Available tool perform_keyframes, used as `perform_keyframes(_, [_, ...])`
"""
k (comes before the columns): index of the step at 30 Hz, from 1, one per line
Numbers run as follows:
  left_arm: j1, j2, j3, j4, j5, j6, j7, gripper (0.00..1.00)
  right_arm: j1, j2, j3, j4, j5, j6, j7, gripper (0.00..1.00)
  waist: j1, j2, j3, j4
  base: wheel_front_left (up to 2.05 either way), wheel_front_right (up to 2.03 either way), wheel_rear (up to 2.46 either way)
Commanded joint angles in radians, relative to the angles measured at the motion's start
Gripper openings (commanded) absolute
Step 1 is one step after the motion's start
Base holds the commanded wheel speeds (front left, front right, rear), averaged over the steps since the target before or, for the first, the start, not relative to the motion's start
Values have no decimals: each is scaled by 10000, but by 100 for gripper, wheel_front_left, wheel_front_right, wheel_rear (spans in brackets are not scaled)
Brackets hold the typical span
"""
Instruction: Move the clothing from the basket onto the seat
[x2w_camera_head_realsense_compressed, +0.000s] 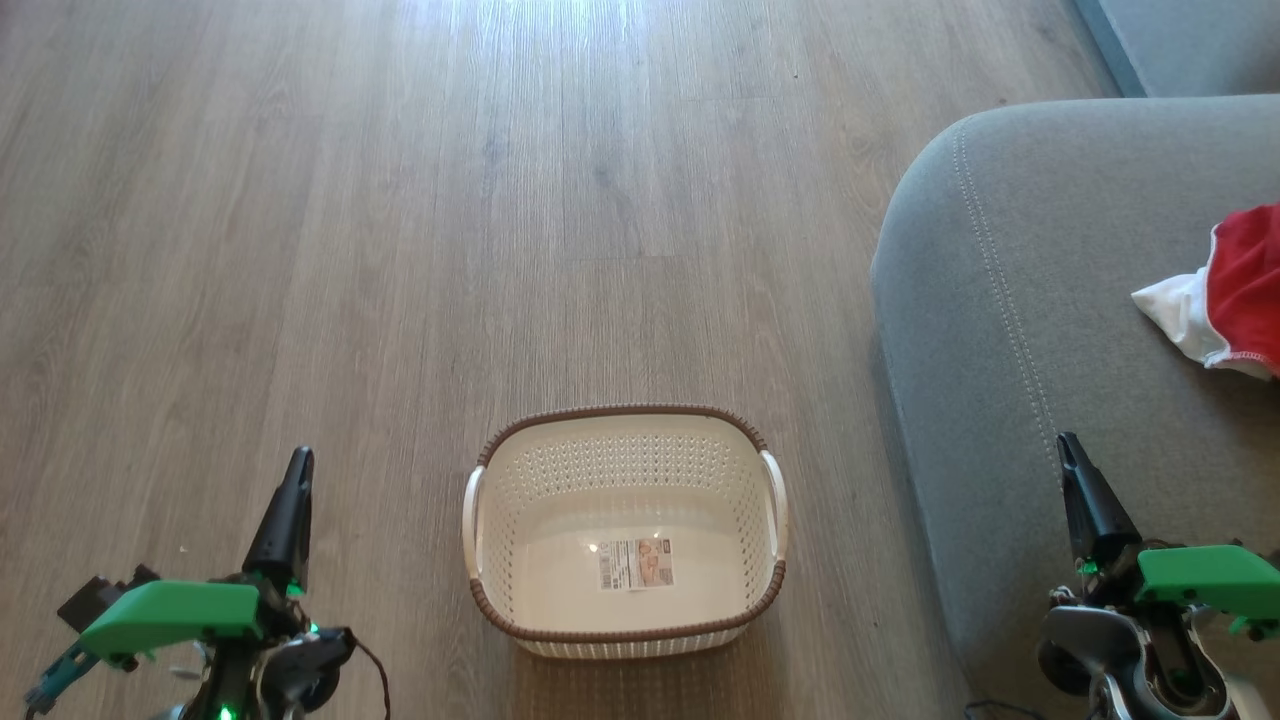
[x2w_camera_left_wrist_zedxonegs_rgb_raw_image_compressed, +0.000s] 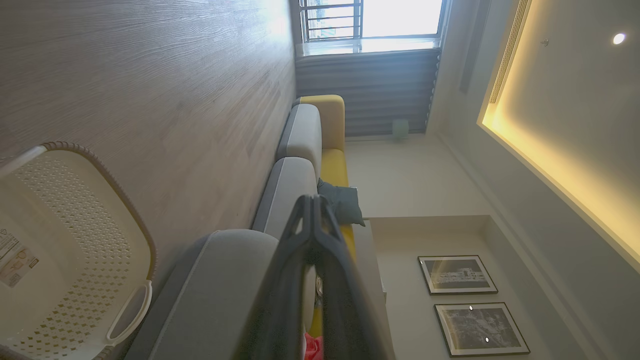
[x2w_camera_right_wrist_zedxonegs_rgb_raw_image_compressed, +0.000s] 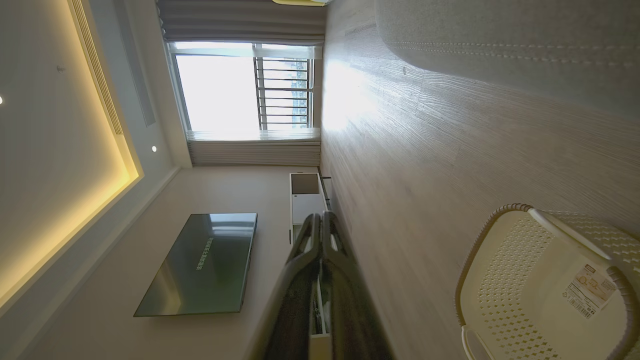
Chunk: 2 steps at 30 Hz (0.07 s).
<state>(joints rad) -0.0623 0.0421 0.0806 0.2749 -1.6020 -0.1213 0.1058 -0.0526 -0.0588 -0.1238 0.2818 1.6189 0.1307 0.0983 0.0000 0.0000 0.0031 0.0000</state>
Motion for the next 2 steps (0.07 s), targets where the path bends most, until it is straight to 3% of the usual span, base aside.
perform_keyframes(1, [-459,85,338,-296,-61,-94,80,0,-546,23,179,-374,-37,0,85,0,0,0,0,0,0,0,0])
perform_keyframes(2, [-459,85,338,-296,-60,-94,80,0,-546,24,178,-374,-38,0,87,0,0,0,0,0,0,0,0])
